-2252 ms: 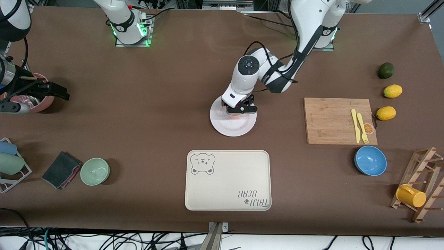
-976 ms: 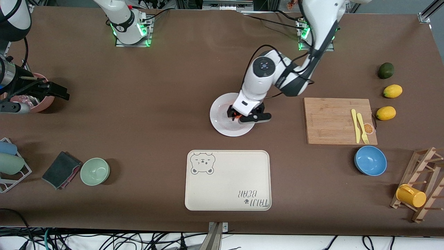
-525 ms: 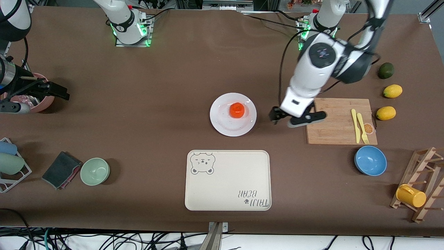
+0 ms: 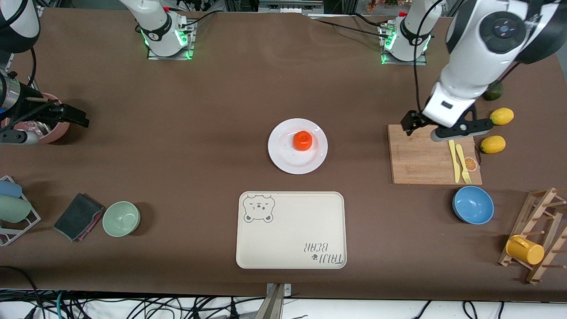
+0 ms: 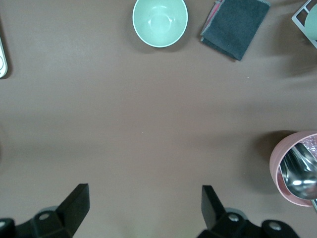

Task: Place orange and plate with both arms
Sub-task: 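Raise the left gripper back to rest while the right gripper reaches out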

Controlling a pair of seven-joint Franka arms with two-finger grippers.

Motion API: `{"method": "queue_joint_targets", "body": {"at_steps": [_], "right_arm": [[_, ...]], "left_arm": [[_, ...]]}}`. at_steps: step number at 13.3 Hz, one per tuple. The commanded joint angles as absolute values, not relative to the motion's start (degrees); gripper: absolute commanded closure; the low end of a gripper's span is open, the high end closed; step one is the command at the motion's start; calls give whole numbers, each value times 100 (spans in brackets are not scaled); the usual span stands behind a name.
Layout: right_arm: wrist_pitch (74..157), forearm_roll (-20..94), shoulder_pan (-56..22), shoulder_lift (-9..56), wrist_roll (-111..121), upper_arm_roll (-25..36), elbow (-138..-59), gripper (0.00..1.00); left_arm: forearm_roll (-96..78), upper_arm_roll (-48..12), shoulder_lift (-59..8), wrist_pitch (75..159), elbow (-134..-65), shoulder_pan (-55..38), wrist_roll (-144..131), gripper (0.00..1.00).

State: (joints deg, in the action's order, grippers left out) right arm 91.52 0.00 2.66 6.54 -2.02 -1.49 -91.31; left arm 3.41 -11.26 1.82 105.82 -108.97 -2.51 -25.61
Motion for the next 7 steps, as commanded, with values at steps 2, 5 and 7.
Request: {"method": "queue_joint_targets", "body": {"at_steps": [2,5,7], "right_arm": [[9044,70,316,686,-123,-185,-9026,0],[9044,62,316,686,-123,-185,-9035,0],[9044,62,316,686,-123,-185,-9035,0]], "left_arm": [[18,-705,483,9530,-10513,-70,-1839,0],[-140,-282,571,8967,-10197,-70,-1556,0],[-141,-229,475,8527,-9767,-62,-1556,0]]}}
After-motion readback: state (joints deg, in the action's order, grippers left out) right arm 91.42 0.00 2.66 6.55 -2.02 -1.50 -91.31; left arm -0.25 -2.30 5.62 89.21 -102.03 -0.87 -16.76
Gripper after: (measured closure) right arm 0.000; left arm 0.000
